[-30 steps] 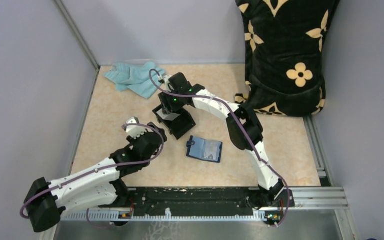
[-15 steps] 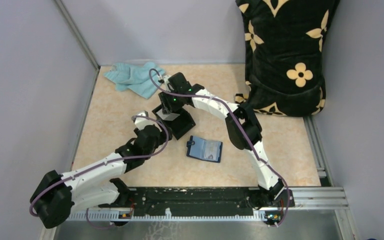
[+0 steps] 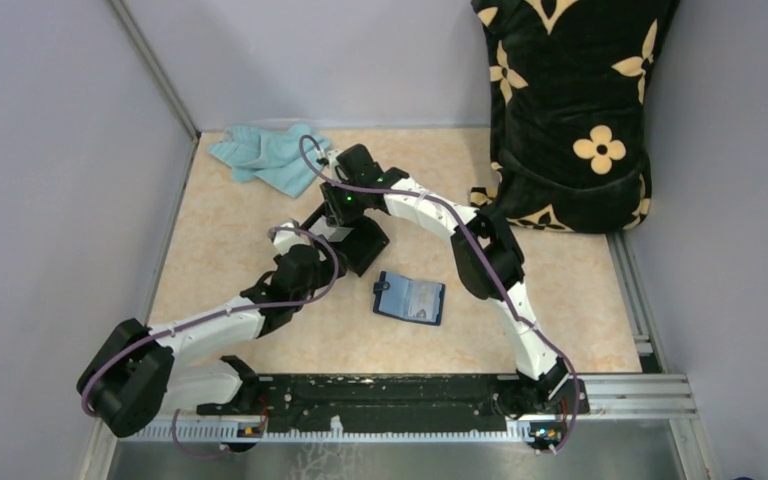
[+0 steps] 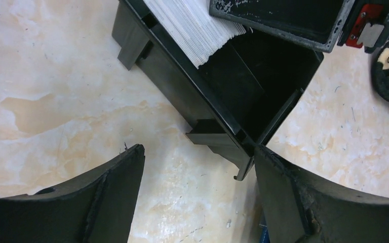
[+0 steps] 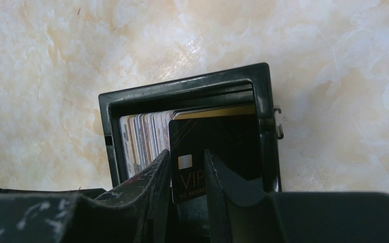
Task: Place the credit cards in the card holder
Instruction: Pick up the credit card from the storage box.
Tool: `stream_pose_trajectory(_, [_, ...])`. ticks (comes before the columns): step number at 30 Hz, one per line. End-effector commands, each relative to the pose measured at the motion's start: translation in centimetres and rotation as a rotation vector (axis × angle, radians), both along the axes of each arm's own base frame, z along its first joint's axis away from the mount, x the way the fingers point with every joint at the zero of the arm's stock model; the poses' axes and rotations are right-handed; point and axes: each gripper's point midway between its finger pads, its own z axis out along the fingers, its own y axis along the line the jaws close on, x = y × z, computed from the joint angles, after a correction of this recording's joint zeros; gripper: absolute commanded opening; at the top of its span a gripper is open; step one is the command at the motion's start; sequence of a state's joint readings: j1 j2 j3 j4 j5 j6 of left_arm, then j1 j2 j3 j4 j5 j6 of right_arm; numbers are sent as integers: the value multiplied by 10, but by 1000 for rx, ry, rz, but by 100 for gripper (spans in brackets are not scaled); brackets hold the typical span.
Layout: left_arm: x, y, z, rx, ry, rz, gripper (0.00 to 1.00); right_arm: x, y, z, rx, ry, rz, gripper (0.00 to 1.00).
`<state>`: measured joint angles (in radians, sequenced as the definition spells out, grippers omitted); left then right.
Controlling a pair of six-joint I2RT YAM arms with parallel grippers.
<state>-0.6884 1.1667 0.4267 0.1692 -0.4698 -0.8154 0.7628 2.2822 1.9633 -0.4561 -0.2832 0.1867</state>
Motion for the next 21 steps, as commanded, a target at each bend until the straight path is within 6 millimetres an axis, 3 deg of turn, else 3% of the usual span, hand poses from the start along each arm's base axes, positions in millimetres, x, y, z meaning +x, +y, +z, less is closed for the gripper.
stream_pose_trajectory(1, [6,4,-8,8,17,13,84,-12,10,36,69,-22,31,27])
stream_pose_trajectory(8, [5,12,-16,9,39,33,84,-11,7,51,83,-47,20,24])
stream_pose_trajectory(21, [4,21,-5,8,19,53,84,0,-2,60,50,-116,-24,0])
